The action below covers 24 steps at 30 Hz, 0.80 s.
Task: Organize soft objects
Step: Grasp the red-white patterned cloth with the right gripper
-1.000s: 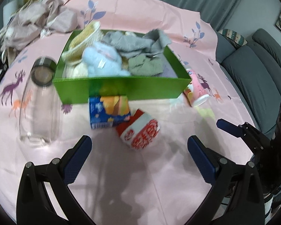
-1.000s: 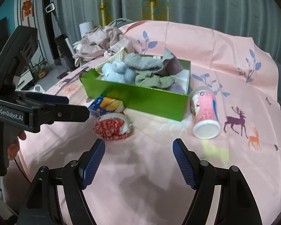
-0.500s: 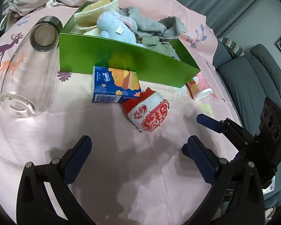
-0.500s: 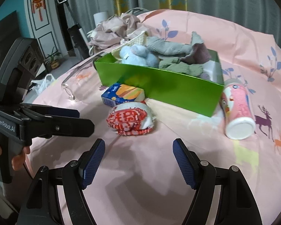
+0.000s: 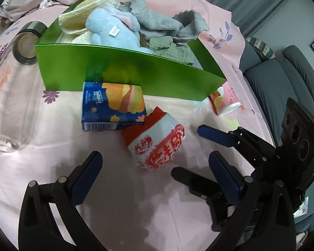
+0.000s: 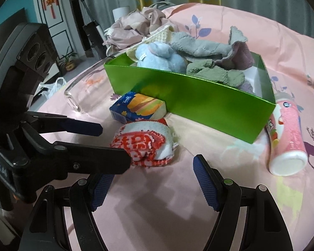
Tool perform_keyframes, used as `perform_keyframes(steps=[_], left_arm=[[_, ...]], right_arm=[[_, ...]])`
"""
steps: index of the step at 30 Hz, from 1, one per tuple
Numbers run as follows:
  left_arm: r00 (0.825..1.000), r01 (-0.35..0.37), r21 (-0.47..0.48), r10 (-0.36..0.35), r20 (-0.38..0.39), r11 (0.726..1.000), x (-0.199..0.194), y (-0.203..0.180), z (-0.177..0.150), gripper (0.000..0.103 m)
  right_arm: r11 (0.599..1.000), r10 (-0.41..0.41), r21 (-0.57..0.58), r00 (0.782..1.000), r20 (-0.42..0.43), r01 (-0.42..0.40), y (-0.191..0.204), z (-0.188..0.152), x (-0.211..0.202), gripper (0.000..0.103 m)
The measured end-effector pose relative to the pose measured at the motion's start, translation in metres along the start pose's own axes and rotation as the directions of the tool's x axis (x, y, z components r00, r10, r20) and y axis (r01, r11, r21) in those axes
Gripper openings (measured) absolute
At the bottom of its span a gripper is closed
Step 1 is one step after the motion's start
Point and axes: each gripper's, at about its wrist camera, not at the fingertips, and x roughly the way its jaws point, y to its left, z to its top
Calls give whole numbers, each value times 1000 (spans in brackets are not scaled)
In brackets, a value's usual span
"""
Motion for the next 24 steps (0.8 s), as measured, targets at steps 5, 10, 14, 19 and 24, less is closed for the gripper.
perform_keyframes(steps=[5, 10, 14, 19, 24], left_arm=[[1000, 9, -4, -9, -5, 1000, 5, 2, 6, 98], [1000, 11, 6, -11, -20, 1000, 10, 2, 9, 93], [999, 13, 15, -13, -29, 1000, 15, 0, 11, 89], [999, -13, 68, 15, -33, 998, 18, -5, 13, 83], [999, -21, 98, 25, -42, 995, 23, -7, 13, 79]], right_arm=[[1000, 28, 7, 1000, -13, -28, -3, 2, 8, 75], [998, 67, 18, 997, -25, -67, -5, 6, 18, 75], [995, 103, 22, 994, -40, -102, -4, 9, 25, 75], [992, 124, 21, 991, -42, -123, 2, 12, 31, 73], [993, 112, -19, 992, -54, -113, 14, 13, 34, 60]])
